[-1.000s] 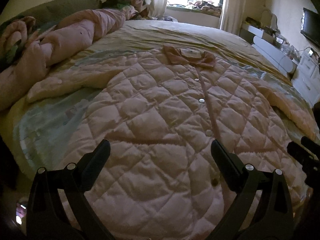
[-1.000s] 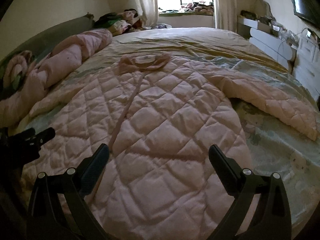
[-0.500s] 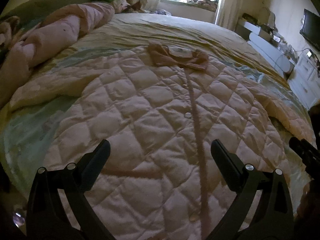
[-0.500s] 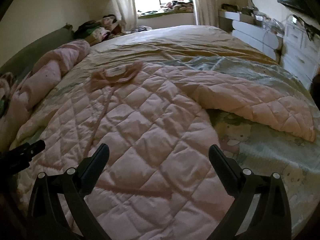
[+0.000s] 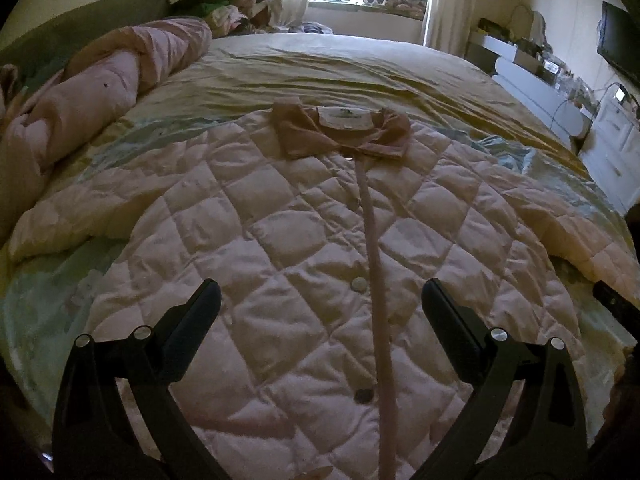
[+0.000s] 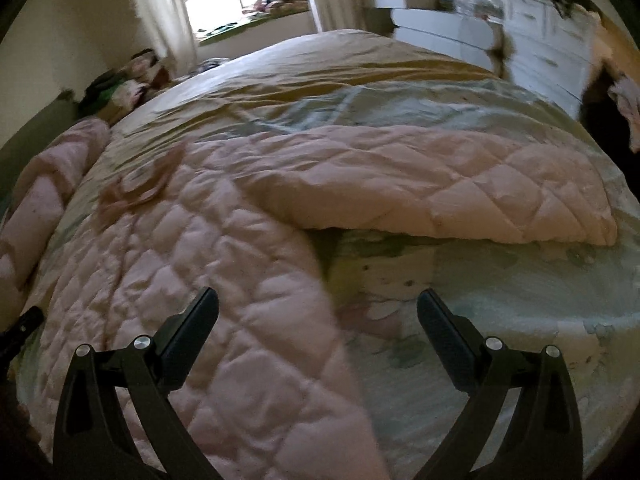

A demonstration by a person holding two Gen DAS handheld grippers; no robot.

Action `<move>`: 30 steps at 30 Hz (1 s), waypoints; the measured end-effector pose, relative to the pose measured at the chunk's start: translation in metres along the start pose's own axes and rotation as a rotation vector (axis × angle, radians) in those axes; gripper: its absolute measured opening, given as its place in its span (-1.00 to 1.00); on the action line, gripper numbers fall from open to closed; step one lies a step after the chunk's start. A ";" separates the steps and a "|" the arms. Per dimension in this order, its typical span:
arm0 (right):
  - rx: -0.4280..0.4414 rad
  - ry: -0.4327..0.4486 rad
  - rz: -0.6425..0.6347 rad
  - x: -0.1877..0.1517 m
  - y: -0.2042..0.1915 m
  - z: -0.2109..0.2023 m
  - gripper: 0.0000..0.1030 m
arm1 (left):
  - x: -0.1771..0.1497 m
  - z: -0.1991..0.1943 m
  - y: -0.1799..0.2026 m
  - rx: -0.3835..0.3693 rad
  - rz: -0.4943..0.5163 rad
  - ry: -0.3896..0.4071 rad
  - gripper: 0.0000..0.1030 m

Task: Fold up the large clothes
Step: 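Grasp the pink jacket's sleeve with the right tool and lift it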

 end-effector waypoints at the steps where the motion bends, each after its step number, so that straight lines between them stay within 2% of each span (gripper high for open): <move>1: -0.004 0.000 0.015 0.001 0.007 0.003 0.92 | 0.001 0.004 0.001 0.002 0.002 -0.002 0.83; 10: -0.055 -0.027 0.208 0.005 0.080 0.023 0.92 | 0.005 0.036 0.008 -0.015 0.007 -0.048 0.83; 17: -0.061 -0.044 0.453 -0.001 0.154 0.044 0.92 | 0.005 0.061 0.012 0.017 0.042 -0.092 0.83; 19: -0.043 -0.029 0.526 -0.002 0.175 0.049 0.92 | 0.005 0.065 0.011 0.025 0.044 -0.099 0.82; 22: -0.070 0.007 0.555 0.006 0.195 0.054 0.92 | 0.006 0.070 0.010 0.037 0.045 -0.113 0.83; 25: -0.059 0.050 0.630 0.014 0.218 0.061 0.92 | 0.009 0.073 0.008 0.033 0.039 -0.126 0.83; 27: -0.095 0.108 0.661 0.019 0.233 0.061 0.75 | 0.012 0.073 0.006 0.024 0.041 -0.129 0.83; 29: -0.125 0.147 0.698 0.021 0.248 0.062 0.22 | 0.015 0.072 0.003 0.035 0.045 -0.125 0.83; 30: -0.119 0.153 0.736 0.020 0.257 0.064 0.06 | 0.017 0.070 0.000 0.040 0.045 -0.124 0.83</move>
Point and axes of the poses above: each gripper's, at about its wrist camera, not at the fingertips, and z roughly the way its jaws point, y to its right, x to its top, the point moved 1 cm from there along z, roughly the way its jaws point, and after that the axes turned 3 degrees about -z, right-handed, at the moved point
